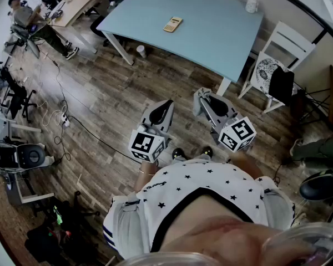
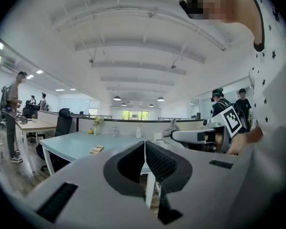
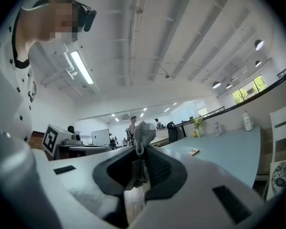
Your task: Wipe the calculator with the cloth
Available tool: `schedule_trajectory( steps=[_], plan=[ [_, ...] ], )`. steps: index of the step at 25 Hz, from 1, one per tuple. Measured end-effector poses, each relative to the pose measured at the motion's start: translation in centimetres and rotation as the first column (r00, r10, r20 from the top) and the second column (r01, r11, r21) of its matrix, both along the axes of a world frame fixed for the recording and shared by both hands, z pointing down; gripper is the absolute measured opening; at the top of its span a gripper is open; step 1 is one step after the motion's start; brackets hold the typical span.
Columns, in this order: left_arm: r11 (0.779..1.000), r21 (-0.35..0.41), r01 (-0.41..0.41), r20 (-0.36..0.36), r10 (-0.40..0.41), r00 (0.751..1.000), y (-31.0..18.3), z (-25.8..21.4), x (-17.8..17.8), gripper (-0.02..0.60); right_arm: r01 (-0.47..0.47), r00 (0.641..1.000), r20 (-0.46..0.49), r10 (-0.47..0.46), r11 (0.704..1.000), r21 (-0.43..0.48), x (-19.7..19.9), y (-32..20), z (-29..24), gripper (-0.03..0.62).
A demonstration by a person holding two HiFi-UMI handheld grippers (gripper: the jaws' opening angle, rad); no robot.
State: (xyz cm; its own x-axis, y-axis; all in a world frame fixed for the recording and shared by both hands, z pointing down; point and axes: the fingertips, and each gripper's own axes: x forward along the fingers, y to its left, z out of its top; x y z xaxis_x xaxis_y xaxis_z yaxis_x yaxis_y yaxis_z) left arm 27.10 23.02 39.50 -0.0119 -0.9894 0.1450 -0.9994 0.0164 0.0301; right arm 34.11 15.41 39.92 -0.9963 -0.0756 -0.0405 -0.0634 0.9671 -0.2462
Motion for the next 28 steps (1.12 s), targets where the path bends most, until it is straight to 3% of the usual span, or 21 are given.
schedule_trajectory(
  steps=[15, 28],
  plan=[
    [1.000, 0.000, 0.003, 0.037, -0.003, 0.999, -5.5, -0.6, 3.8, 0.031, 0.007, 0.999, 0.049, -0.007, 1.000, -0.016, 3.5, -5.4, -0.2, 0.044],
    [0.993, -0.013, -0.118, 0.050, 0.118, 0.992, -8.3, -1.1, 7.4, 0.031, -0.082, 0.993, 0.082, 0.087, 0.994, -0.068, 7.4, -7.4, -0.5, 0.046]
  ],
)
